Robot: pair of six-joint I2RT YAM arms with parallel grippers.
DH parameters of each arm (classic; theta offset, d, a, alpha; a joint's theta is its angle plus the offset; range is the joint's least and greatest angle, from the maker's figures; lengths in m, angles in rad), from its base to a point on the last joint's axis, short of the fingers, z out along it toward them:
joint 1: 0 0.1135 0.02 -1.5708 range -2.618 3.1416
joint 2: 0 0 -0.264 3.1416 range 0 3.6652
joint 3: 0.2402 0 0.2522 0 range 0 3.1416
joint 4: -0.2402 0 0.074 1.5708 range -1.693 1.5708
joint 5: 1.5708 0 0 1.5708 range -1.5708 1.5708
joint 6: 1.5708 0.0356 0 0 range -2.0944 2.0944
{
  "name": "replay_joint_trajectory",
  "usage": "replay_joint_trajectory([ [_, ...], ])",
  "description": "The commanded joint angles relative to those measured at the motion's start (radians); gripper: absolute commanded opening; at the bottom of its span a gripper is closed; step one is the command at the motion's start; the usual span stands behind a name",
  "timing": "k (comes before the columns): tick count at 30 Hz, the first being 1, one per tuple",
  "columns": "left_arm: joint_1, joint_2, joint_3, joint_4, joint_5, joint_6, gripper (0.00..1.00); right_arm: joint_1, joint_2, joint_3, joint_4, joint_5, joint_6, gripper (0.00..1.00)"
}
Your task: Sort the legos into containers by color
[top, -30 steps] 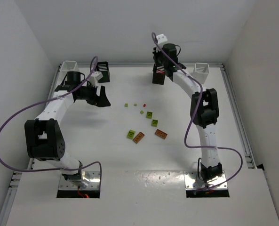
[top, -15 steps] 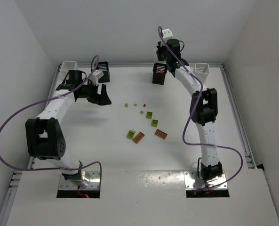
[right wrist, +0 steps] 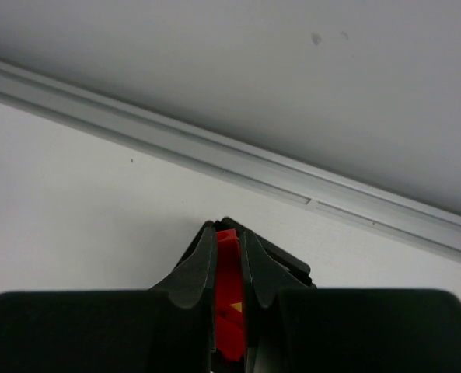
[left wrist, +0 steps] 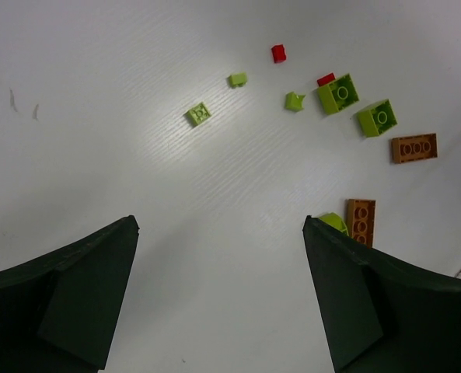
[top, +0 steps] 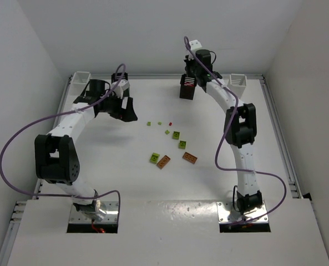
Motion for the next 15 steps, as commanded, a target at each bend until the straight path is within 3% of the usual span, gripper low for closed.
replay_joint_trajectory([
  [1,-0.030,-0.015,0.038,0.084,-0.036,-0.024,0.94,-0.013,-0.032,-0.015,-0.012,-0.021,-0.038,0.00],
  [2,-0.041,-0.015,0.052,0.084,-0.049,-0.033,0.94,-0.013,-0.032,-0.015,-0.012,-0.022,-0.039,0.00],
  [3,-0.041,-0.015,0.052,0.084,-0.062,-0.033,0.95,-0.013,-0.032,-0.015,-0.012,-0.022,-0.039,0.06],
  [4,-0.041,-0.004,0.063,0.084,-0.062,-0.044,0.95,-0.013,-0.032,-0.015,-0.021,-0.032,-0.051,0.16],
  [5,-0.041,-0.004,0.063,0.084,-0.062,-0.044,0.97,-0.013,-0.032,-0.015,-0.022,-0.041,-0.051,0.32],
  [8,-0.059,0.016,0.081,0.095,-0.062,-0.056,0.98,-0.013,-0.032,-0.015,-0.022,-0.042,-0.051,0.46],
  [15,-0.081,0.059,0.112,0.142,-0.094,-0.116,0.97,-0.013,-0.078,-0.057,-0.022,-0.098,-0.051,0.49],
])
